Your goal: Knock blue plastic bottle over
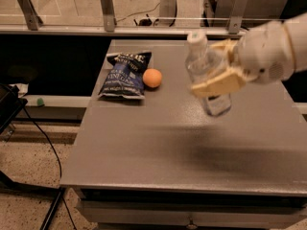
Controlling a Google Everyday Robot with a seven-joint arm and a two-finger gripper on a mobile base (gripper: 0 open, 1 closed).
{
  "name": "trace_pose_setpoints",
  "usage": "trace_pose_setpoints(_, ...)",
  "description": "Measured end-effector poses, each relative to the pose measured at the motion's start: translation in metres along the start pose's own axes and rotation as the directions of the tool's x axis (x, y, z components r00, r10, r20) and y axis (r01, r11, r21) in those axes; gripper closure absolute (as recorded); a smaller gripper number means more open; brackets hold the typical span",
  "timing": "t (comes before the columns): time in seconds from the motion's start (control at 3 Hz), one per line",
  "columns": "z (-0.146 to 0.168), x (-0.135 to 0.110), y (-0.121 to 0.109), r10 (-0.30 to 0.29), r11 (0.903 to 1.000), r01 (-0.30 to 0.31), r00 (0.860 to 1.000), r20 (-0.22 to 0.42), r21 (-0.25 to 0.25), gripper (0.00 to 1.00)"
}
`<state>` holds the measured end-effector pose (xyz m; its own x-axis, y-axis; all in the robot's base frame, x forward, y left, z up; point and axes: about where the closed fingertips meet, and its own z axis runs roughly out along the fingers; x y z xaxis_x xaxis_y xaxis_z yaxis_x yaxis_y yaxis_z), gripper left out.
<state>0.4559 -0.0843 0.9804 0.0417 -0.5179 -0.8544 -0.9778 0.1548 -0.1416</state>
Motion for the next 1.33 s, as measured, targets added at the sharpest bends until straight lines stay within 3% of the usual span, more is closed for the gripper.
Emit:
trace_pose_setpoints(0.33, -0.025, -0.023, -0.029, -0.002, 0.9977, 0.015, 0.982, -0.187, 0.066, 1.00)
trace_pose_setpoints(0.67, -0.021, -0.044, -0.027, 0.002, 0.9970, 0.026, 0.931, -0.365, 0.073, 1.00)
trace_pose_setpoints(1.0, 0.008, -0.033, 0.007, -0.064, 0.9956, 0.092, 0.807, -0.587, 0.017, 1.00)
trace_pose_setpoints(1.33, 0.003, -0.014, -0.001, -0.056, 0.9947, 0.097, 0.780, -0.623, 0.032, 1.00)
